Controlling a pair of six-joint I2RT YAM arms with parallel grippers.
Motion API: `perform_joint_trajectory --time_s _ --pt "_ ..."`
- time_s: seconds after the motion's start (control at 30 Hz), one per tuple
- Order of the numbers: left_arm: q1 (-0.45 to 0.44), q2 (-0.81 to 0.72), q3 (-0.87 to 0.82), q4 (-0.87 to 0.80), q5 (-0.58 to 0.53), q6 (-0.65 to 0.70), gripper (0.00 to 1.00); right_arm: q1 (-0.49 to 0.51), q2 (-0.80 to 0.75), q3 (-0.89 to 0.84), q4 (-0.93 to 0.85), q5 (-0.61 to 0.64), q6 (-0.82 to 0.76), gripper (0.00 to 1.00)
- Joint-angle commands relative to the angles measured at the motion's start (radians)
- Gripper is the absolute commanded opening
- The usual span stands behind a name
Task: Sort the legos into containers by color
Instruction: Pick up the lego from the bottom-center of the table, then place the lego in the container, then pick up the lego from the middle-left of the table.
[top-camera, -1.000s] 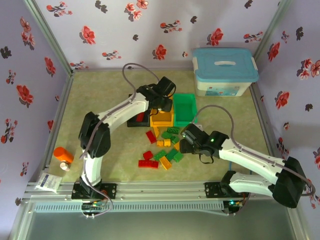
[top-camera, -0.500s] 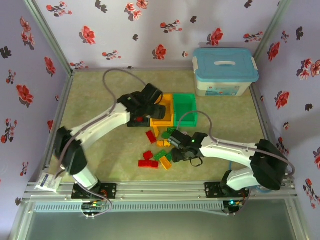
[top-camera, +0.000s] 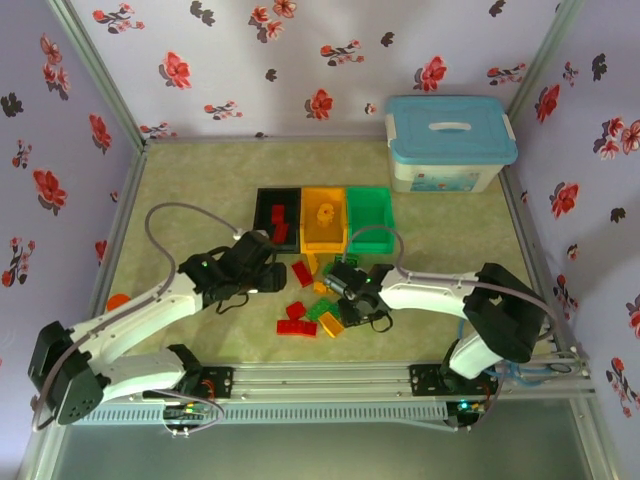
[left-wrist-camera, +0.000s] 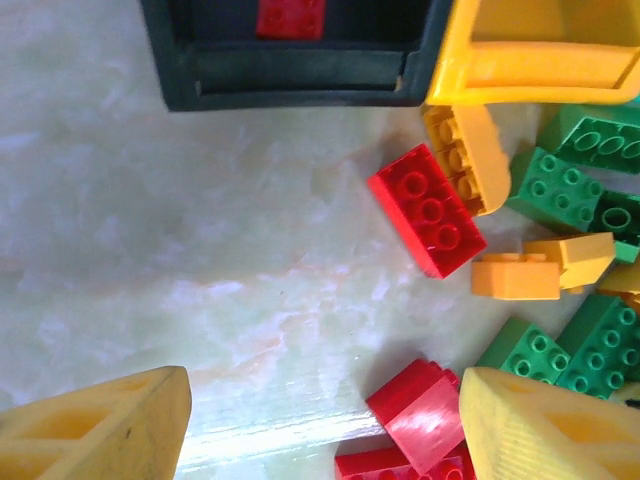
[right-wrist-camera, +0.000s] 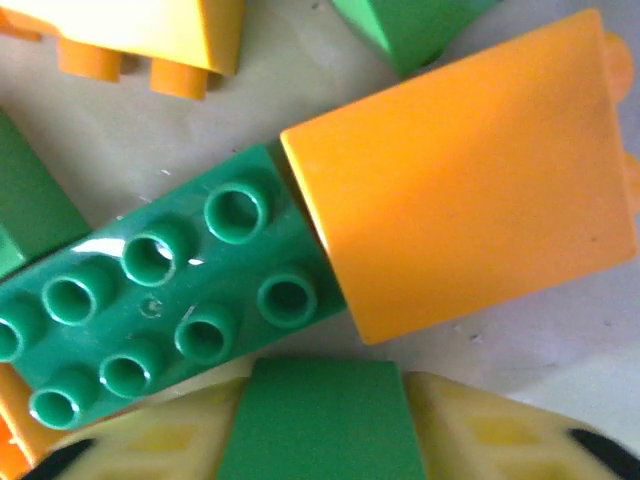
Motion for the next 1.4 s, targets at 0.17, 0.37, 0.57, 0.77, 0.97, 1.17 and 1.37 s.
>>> perform_joint_trajectory --time_s 0.17,0.37,0.57,0.77,0.97,1.17,1.37 --pt "-0.041 -0.053 -0.033 0.004 -0.046 -0.043 0.7 0.004 -0.101 0.142 -0.163 0.093 -0.014 0.27" --pt "-0.17 -0.004 -0.055 0.087 -0.05 -0.059 0.7 -0.19 -0.103 0.379 -0.28 0.182 -0.193 0.27" --pt "-0.317 0.089 -0.046 0.143 -0.065 -0.125 0.7 -0.438 0.135 0.625 -0.264 0.123 -0.319 0.28" --pt "-0.426 0.173 -0.016 0.188 -0.08 -0.169 0.71 -0.533 0.356 0.829 -0.286 0.106 -0.333 0.43" --pt "-0.468 0.29 0.056 0.191 -0.036 -0.141 0.71 -0.523 0.329 0.888 -0.304 0.108 -0.322 0.83" --pt "-0.473 0.424 0.148 0.176 0.026 -0.091 0.71 -0.507 0.148 0.749 -0.264 0.106 -0.308 0.83" --pt "-0.472 0.546 0.232 0.132 0.043 -0.057 0.7 -0.505 -0.024 0.546 -0.211 0.073 -0.269 0.82"
